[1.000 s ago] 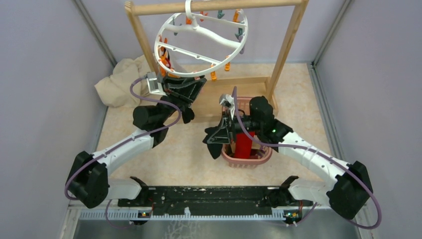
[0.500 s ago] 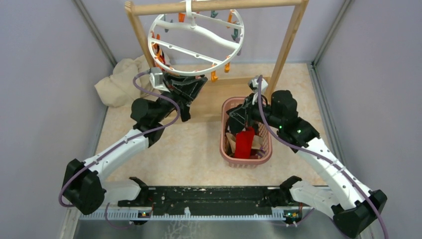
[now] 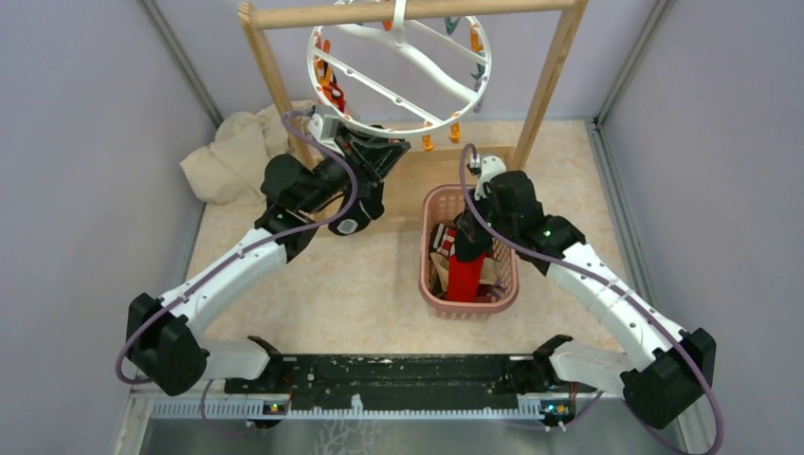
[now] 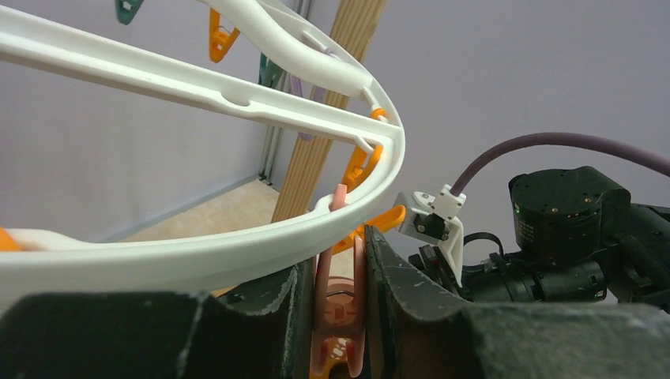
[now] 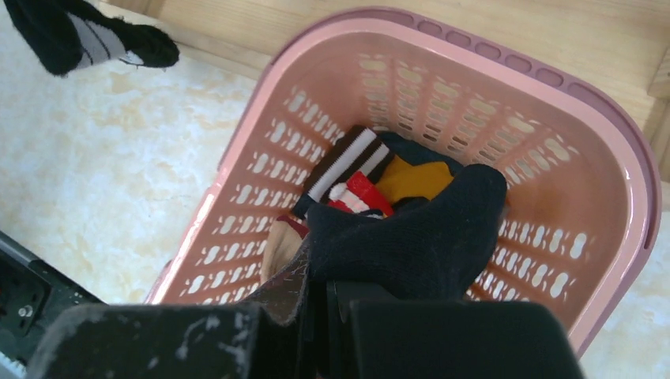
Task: Remove the socks clipped to the hanger
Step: Place the sock in the bin.
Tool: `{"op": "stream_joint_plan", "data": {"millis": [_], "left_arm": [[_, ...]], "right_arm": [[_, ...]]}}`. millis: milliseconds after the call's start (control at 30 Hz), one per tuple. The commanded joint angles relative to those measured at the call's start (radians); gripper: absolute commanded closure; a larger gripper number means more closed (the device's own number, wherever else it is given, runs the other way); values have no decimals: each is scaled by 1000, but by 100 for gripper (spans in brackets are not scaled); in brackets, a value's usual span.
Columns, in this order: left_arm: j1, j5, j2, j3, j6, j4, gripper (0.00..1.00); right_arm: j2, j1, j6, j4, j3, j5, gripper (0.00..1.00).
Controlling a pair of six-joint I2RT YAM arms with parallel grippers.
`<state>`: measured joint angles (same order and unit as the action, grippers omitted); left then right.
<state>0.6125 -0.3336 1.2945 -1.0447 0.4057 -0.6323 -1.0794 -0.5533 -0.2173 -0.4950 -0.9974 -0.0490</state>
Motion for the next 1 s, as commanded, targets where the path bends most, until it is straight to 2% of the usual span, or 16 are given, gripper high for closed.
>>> {"op": "stream_joint_plan", "data": {"millis": [0,67,167,233,300,433,667,967], "left_arm": [[8,1,5,-4,-5,52,78],[11,18,-5,15,-1,38,77],[11,33,-18,39,4,26,74],[11,36,-27,46,5,25,66],[11,35,-36,53,6,28,53],[11,38,-50,55,3,53,42],[11,44,-89,90,-9,86,36],[11,57,-186,131,-27,169,34]], "right_arm": [[-22,6,20,-9,-52,42,100],[-38,5,23,-22,-56,30,99],[-56,6,27,-33,-58,6,88],[-57,6,27,-35,-53,-2,77],[-52,6,25,-32,-44,-5,59],[-40,6,20,-34,-36,-9,41],[-17,6,12,-57,-52,-24,35],[69,6,11,-134,-116,3,32]]}}
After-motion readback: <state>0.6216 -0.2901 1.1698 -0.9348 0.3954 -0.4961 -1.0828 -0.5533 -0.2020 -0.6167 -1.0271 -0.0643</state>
